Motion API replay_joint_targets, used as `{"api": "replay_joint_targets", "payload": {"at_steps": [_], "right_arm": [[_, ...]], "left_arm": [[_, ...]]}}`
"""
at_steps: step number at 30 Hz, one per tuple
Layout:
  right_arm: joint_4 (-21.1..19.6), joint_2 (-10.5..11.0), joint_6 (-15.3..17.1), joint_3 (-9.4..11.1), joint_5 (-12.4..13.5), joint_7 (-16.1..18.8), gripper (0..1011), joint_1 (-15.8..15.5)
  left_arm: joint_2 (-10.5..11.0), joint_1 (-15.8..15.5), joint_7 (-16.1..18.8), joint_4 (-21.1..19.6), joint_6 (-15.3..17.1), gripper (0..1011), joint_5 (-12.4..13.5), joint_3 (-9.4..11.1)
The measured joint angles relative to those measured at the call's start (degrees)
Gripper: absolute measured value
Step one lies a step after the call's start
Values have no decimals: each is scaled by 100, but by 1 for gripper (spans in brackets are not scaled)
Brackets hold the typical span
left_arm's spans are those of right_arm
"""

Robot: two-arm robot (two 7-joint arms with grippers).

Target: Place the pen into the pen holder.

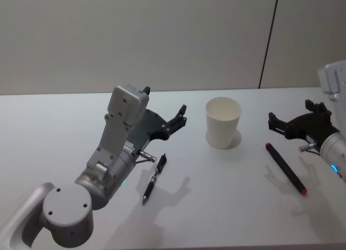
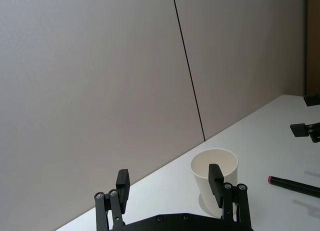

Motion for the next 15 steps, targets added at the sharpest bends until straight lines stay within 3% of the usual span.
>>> {"api": "replay_joint_targets", "payload": {"at_steps": [8, 15], "right_arm": [[454, -64, 553, 49, -76, 230, 1002, 381], [888, -136, 844, 58, -144, 419, 1002, 679]], "left_arm": [[0, 0, 0, 0, 0, 1003, 0, 0], [0, 0, 0, 0, 0, 1003, 0, 0]]}}
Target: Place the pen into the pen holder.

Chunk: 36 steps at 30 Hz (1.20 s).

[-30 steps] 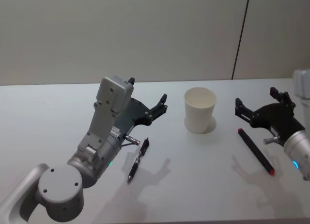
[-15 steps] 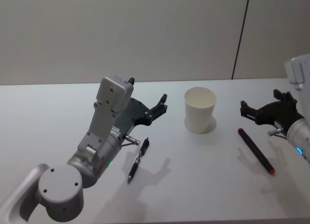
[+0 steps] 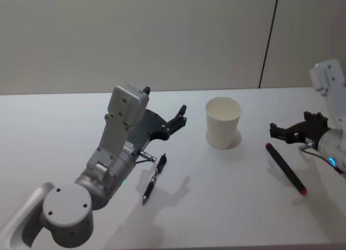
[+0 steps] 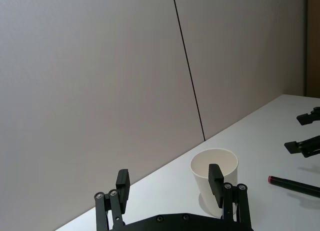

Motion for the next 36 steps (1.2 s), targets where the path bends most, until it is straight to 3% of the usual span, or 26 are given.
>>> {"api": "replay_joint_targets", "payload": {"at_steps": [19, 36], "right_arm": [[1259, -257, 389, -127, -308, 439, 1002, 716], [2162, -451, 600, -201, -435, 577, 1002, 1168]], "left_arm": [[0, 0, 0, 0, 0, 1003, 0, 0], [0, 0, 1, 0, 0, 1003, 0, 0]]}}
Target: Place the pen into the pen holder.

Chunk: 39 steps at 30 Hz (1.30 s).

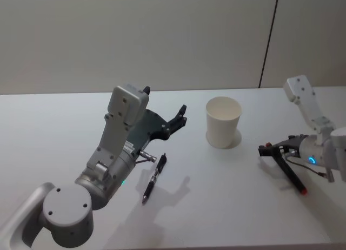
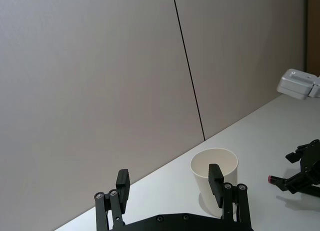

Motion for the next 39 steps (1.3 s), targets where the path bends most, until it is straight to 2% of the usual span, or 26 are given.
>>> {"api": "replay_joint_targets", "payload": {"at_steps": [15, 26, 31, 32, 35, 38, 39], "right_arm": [[456, -88, 5, 12, 15, 7, 1002, 231], [630, -126, -37, 31, 65, 5, 981, 318], [711, -146, -55, 34, 82, -4, 850, 349], [733, -149, -60, 34, 83, -7, 850, 355], [770, -157, -69, 30, 84, -11, 733, 365], [813, -166, -78, 22, 83, -11, 665, 372], [833, -170, -83, 16, 78, -11, 606, 376]], "left_arm": [[0, 0, 0, 0, 0, 1003, 0, 0], [0, 0, 0, 0, 0, 1003, 0, 0], [0, 0, 0, 0, 0, 1003, 0, 0], [0, 0, 0, 0, 0, 1003, 0, 0], [0, 0, 0, 0, 0, 1003, 0, 0], [0, 0, 0, 0, 0, 1003, 0, 0], [0, 0, 0, 0, 0, 1003, 0, 0]]}}
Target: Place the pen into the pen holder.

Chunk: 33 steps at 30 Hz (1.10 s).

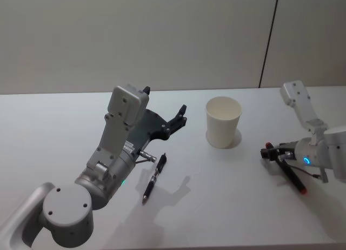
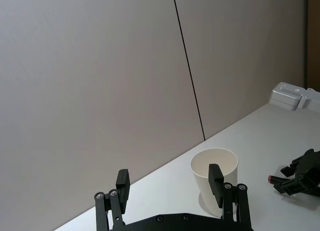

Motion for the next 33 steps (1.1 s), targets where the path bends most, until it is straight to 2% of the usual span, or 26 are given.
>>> {"api": "replay_joint_targets", "payload": {"at_steps": [14, 24, 33], "right_arm": [[174, -46, -67, -48, -44, -5, 185, 28], [148, -50, -266, -44, -19, -58, 181, -8], [-82, -19, -697, 0, 57, -129, 181, -104]], "left_arm": [[0, 0, 0, 0, 0, 1003, 0, 0], [0, 0, 0, 0, 0, 1003, 0, 0], [0, 0, 0, 0, 0, 1003, 0, 0]]}}
